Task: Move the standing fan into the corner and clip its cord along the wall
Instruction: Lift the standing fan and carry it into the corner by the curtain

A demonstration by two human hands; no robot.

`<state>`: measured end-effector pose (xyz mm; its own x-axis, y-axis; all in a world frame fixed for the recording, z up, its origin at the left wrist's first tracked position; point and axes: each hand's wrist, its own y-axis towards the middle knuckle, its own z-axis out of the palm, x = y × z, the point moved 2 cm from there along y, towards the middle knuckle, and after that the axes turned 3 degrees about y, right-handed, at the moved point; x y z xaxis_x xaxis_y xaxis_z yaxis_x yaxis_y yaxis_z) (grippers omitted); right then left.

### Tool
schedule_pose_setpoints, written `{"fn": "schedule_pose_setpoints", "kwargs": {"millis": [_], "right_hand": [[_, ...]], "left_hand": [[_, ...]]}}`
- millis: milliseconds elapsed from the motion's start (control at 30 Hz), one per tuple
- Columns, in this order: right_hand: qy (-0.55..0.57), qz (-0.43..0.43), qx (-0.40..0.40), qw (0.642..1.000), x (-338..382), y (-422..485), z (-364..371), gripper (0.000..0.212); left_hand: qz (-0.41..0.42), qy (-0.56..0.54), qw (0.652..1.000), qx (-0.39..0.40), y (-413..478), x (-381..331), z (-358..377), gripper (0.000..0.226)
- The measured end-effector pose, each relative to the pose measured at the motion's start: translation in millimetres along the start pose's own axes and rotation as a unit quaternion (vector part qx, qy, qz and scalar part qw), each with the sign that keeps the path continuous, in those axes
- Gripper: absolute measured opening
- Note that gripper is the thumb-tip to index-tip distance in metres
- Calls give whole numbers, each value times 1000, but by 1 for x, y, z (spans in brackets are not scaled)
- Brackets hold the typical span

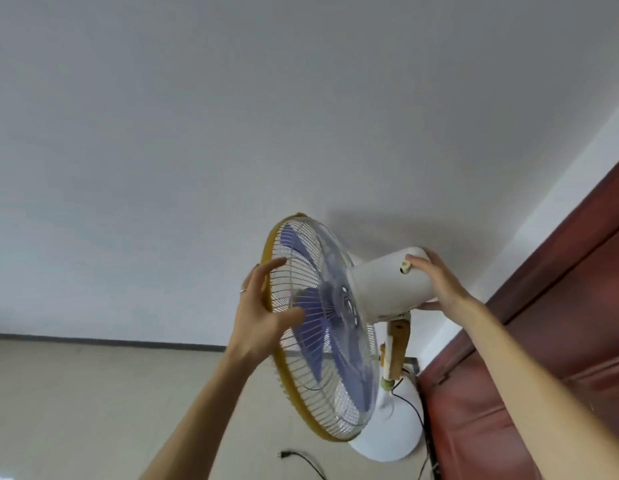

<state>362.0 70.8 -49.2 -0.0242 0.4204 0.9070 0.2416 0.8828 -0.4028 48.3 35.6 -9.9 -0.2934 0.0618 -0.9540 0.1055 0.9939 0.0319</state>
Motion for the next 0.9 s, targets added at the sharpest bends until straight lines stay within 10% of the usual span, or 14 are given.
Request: {"fn": "schedule_pose_setpoints", "kwargs": {"millis": [200, 367, 467, 567, 700, 900], "right_hand": [[29, -20, 109, 993, -25, -27, 29, 62], [-40, -95, 81, 991, -27, -31, 68, 69], [-61, -91, 105, 988, -21, -29, 92, 64], [-97, -96, 134, 982, -22, -27, 113, 71], [-95, -78, 179, 976, -29, -33, 136, 75], [-21, -3, 254, 967, -41, -23, 127, 68]], "left_hand": [[1, 145, 989, -17, -13, -13, -32, 75], [149, 450, 866, -159, -59, -30, 8, 40], [121, 416, 902, 0, -94, -10, 77, 29], [-192, 291, 916, 197, -93, 37, 137, 61], [-389, -66, 919, 9, -66, 100, 159, 76], [-390, -179, 897, -109, -46, 148, 141, 66]]}}
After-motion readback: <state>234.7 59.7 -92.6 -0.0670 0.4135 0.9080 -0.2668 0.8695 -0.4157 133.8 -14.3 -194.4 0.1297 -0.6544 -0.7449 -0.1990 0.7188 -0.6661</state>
